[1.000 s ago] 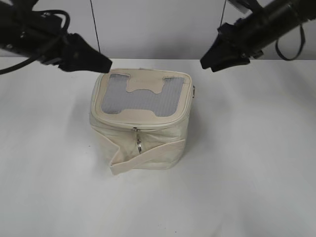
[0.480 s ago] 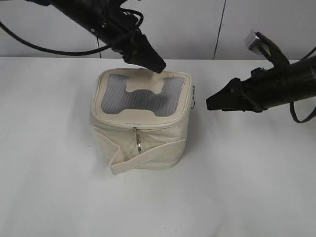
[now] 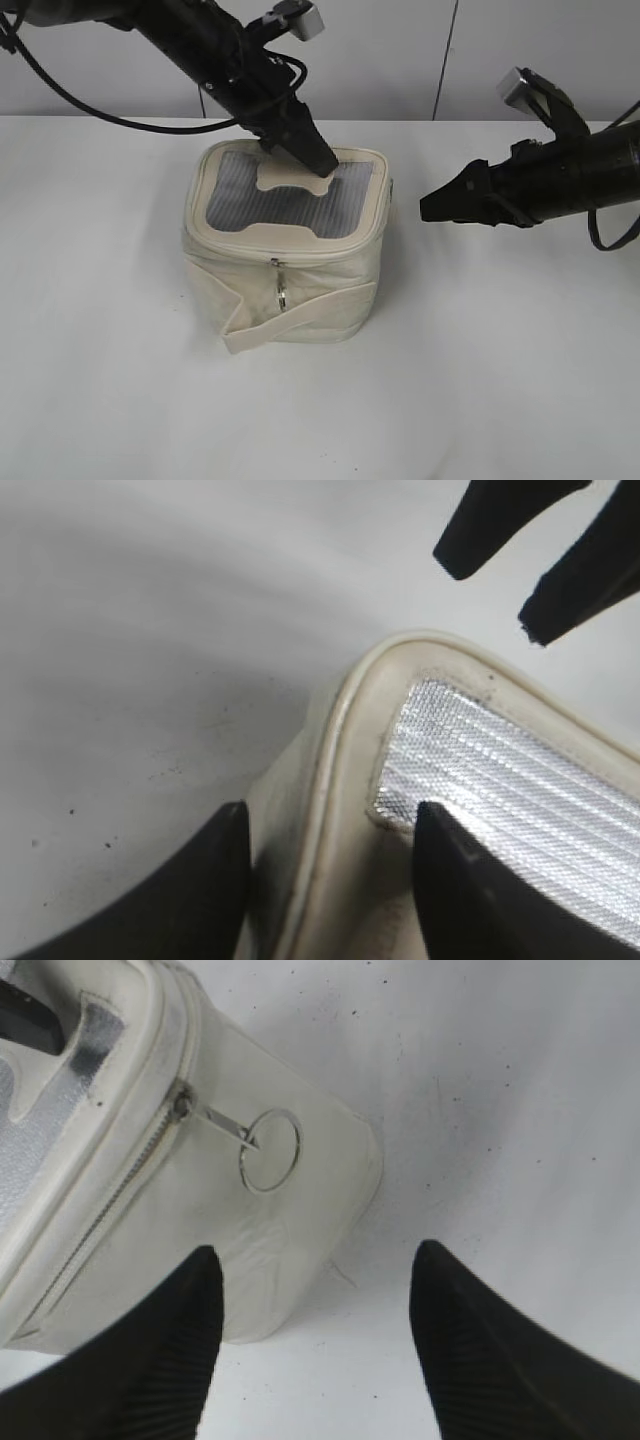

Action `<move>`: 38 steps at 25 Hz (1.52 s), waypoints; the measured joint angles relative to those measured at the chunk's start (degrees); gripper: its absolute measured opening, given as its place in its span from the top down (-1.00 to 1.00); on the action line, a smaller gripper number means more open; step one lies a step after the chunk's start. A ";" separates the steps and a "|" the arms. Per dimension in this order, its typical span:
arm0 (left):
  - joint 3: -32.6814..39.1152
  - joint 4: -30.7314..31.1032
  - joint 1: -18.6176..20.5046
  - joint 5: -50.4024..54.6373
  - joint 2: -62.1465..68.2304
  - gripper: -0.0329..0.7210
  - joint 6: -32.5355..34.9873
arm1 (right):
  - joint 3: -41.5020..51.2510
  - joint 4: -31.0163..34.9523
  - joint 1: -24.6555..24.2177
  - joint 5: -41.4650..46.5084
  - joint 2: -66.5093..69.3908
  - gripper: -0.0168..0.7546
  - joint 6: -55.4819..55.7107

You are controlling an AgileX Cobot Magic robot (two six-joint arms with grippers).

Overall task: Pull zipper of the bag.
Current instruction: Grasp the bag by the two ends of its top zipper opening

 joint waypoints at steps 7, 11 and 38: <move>-0.06 1.39 -0.10 -0.60 0.06 0.74 -0.49 | 0.00 0.24 0.19 -0.12 0.00 -0.26 -2.23; -0.06 1.37 -0.14 -0.94 0.06 0.78 -1.18 | 0.00 3.00 1.87 -1.19 0.71 -0.26 -5.94; -0.06 1.63 -0.23 -2.11 0.06 0.79 -4.43 | -7.23 15.50 9.89 -11.70 11.59 0.93 -15.25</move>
